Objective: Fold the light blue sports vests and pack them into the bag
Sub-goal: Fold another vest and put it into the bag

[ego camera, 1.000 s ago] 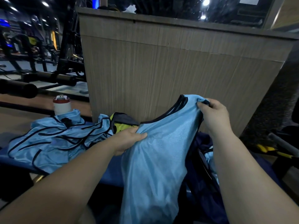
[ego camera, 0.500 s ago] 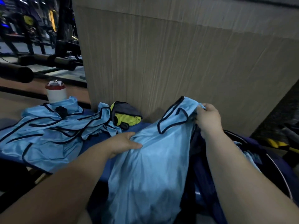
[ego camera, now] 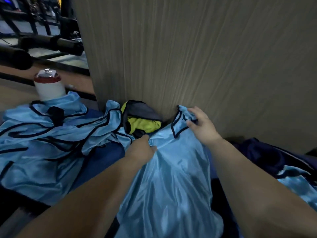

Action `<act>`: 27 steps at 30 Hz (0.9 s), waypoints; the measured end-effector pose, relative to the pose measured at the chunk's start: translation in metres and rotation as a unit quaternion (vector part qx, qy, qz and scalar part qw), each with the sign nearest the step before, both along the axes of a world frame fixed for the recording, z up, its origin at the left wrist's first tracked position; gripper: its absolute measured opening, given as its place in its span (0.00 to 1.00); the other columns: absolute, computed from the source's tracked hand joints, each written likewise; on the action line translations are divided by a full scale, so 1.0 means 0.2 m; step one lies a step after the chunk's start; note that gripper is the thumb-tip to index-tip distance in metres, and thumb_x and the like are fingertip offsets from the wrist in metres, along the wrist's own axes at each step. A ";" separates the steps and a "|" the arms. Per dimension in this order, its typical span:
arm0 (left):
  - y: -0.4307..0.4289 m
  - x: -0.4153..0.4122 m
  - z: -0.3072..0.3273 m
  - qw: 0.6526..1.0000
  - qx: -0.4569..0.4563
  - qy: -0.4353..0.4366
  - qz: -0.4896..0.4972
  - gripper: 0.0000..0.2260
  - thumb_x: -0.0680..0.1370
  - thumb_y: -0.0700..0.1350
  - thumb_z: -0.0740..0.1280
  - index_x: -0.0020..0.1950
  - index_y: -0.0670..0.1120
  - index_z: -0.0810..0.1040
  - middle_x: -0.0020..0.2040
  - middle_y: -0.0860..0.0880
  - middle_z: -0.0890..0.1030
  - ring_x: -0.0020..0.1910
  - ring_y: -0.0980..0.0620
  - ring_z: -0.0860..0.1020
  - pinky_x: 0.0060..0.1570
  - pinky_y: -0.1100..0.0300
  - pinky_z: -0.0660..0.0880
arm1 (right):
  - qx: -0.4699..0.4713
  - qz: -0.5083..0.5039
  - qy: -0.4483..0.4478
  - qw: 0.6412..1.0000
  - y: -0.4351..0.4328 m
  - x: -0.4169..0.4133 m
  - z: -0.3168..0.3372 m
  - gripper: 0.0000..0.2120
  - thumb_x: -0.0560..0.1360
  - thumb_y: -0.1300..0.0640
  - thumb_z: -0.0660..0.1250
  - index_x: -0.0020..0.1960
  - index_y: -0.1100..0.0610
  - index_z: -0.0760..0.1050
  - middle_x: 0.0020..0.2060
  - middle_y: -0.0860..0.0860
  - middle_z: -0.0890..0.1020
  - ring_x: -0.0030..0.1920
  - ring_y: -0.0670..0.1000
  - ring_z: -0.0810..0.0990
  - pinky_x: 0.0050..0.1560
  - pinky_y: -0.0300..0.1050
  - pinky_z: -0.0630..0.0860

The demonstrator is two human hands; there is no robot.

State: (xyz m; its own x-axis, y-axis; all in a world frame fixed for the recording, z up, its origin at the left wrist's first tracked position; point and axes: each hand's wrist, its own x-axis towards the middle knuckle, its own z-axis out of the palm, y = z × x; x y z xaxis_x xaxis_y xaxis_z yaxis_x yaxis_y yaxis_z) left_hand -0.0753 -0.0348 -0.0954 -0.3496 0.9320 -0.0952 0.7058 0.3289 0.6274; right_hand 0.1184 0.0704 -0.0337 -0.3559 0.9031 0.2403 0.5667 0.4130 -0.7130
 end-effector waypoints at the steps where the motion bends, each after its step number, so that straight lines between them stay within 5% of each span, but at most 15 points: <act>1: 0.01 -0.01 -0.01 1.000 0.003 0.012 0.000 0.18 0.79 0.52 0.64 0.65 0.45 0.68 0.58 0.45 0.77 0.55 0.43 0.76 0.48 0.55 0.72 | -0.045 0.029 -0.040 0.998 0.02 0.01 -0.03 0.24 0.80 0.59 0.65 0.74 0.49 0.67 0.77 0.47 0.58 0.75 0.46 0.60 0.71 0.38 0.59; 4: 0.02 -0.02 -0.03 0.999 0.024 0.009 0.019 0.18 0.79 0.51 0.65 0.64 0.44 0.67 0.54 0.44 0.78 0.51 0.44 0.77 0.45 0.55 0.72 | -0.075 0.014 -0.098 0.992 0.01 0.04 -0.11 0.28 0.80 0.59 0.65 0.77 0.46 0.61 0.80 0.45 0.50 0.76 0.47 0.58 0.65 0.35 0.60; 9: 0.01 -0.01 -0.01 0.999 0.030 0.001 0.024 0.19 0.80 0.50 0.63 0.67 0.43 0.63 0.57 0.41 0.76 0.50 0.43 0.75 0.44 0.55 0.71 | -0.064 -0.142 -0.050 0.987 -0.06 0.13 -0.15 0.18 0.76 0.56 0.67 0.66 0.53 0.73 0.63 0.52 0.76 0.61 0.53 0.75 0.57 0.40 0.69; 11: -0.03 0.02 -0.01 0.999 0.043 -0.008 0.020 0.21 0.81 0.50 0.63 0.69 0.43 0.62 0.62 0.41 0.72 0.56 0.41 0.74 0.47 0.53 0.70 | -0.110 -0.152 -0.124 0.974 -0.12 0.18 -0.14 0.14 0.75 0.52 0.68 0.59 0.54 0.76 0.55 0.50 0.80 0.58 0.53 0.78 0.51 0.41 0.70; 14: -0.14 0.06 -0.01 0.989 0.105 0.100 0.003 0.22 0.79 0.50 0.64 0.70 0.45 0.64 0.68 0.45 0.66 0.65 0.42 0.66 0.59 0.48 0.68 | -0.140 -0.129 -0.231 0.954 -0.29 0.23 -0.09 0.13 0.74 0.48 0.68 0.53 0.56 0.78 0.50 0.52 0.82 0.55 0.54 0.80 0.47 0.41 0.70; 17: -0.27 0.11 0.00 0.954 0.210 0.180 -0.117 0.14 0.77 0.47 0.64 0.63 0.48 0.73 0.62 0.50 0.72 0.64 0.45 0.67 0.60 0.51 0.65 | -0.174 -0.066 -0.296 0.937 -0.50 0.25 -0.07 0.17 0.73 0.40 0.69 0.51 0.53 0.74 0.46 0.49 0.78 0.49 0.51 0.77 0.44 0.43 0.70; 20: -0.37 0.16 -0.03 0.944 0.097 0.195 -0.246 0.15 0.81 0.50 0.61 0.67 0.50 0.72 0.66 0.51 0.73 0.68 0.48 0.68 0.64 0.56 0.63 | -0.156 0.003 -0.359 0.920 -0.65 0.23 -0.16 0.19 0.69 0.37 0.70 0.51 0.50 0.75 0.50 0.48 0.78 0.49 0.49 0.77 0.45 0.43 0.73; 23: -0.41 0.13 -0.07 0.947 0.003 0.227 -0.226 0.25 0.82 0.58 0.56 0.77 0.52 0.60 0.77 0.52 0.60 0.76 0.50 0.57 0.73 0.55 0.55 | -0.125 -0.017 -0.378 0.917 -0.72 0.22 -0.22 0.22 0.73 0.39 0.66 0.60 0.53 0.73 0.59 0.53 0.73 0.59 0.56 0.74 0.58 0.50 0.74; 27: -0.50 0.08 -0.06 0.953 -0.056 0.241 -0.177 0.27 0.81 0.60 0.54 0.78 0.53 0.55 0.79 0.52 0.55 0.77 0.49 0.54 0.74 0.48 0.56 | -0.124 -0.023 -0.406 0.905 -0.78 0.22 -0.21 0.30 0.76 0.35 0.58 0.70 0.53 0.68 0.65 0.56 0.69 0.66 0.59 0.69 0.67 0.54 0.69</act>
State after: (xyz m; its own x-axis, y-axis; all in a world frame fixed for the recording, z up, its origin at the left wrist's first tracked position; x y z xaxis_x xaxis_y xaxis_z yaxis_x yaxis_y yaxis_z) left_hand -0.0601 -0.1347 -0.1072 -0.0428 0.9931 -0.1091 0.9821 0.0618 0.1781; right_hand 0.1618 -0.0855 -0.0755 -0.2847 0.9116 -0.2966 0.9580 0.2600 -0.1207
